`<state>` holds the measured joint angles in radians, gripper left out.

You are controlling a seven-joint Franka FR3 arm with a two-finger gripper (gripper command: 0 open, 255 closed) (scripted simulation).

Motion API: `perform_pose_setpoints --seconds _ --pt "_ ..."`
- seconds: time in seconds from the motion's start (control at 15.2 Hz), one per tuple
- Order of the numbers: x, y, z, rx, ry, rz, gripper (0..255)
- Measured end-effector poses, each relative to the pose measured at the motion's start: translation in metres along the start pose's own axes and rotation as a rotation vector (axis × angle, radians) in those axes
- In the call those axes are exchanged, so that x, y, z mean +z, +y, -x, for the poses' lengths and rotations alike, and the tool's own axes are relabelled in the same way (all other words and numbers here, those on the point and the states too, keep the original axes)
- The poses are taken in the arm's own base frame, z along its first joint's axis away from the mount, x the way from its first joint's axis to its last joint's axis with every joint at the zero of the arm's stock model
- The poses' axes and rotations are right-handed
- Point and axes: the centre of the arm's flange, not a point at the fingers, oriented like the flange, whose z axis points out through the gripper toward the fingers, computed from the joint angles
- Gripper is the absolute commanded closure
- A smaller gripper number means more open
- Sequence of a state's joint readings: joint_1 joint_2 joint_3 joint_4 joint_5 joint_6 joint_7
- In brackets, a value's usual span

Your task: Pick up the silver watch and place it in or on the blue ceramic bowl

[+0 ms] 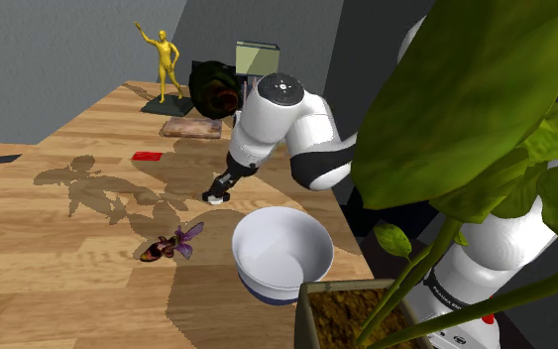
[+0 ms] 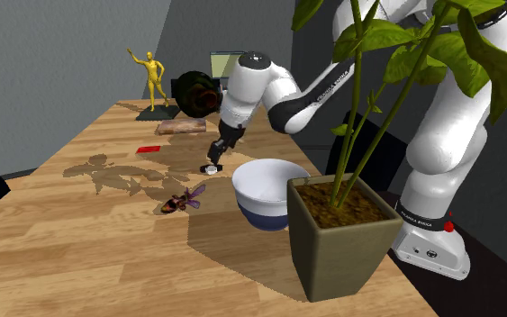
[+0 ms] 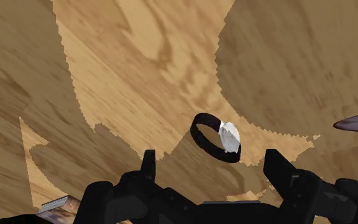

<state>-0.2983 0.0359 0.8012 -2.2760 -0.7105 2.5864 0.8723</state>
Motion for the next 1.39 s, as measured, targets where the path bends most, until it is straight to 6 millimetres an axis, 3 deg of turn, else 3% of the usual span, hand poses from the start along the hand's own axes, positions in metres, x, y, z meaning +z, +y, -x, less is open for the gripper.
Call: perform_pose_setpoints --seconds 0.2,0.66,1.12,1.19,1.39 --pt "0.027 -0.024 -0.007 -0.009 0.034 0.02 0" --pt "0.063 -0.028 -0.011 -0.011 0.046 0.027 0" --pt "0.069 -0.028 -0.012 -0.011 0.046 0.027 0" --pt "0.069 -0.028 -0.012 -0.011 0.046 0.027 255" --pt "0.067 -0.029 -0.013 -0.012 0.05 0.025 255"
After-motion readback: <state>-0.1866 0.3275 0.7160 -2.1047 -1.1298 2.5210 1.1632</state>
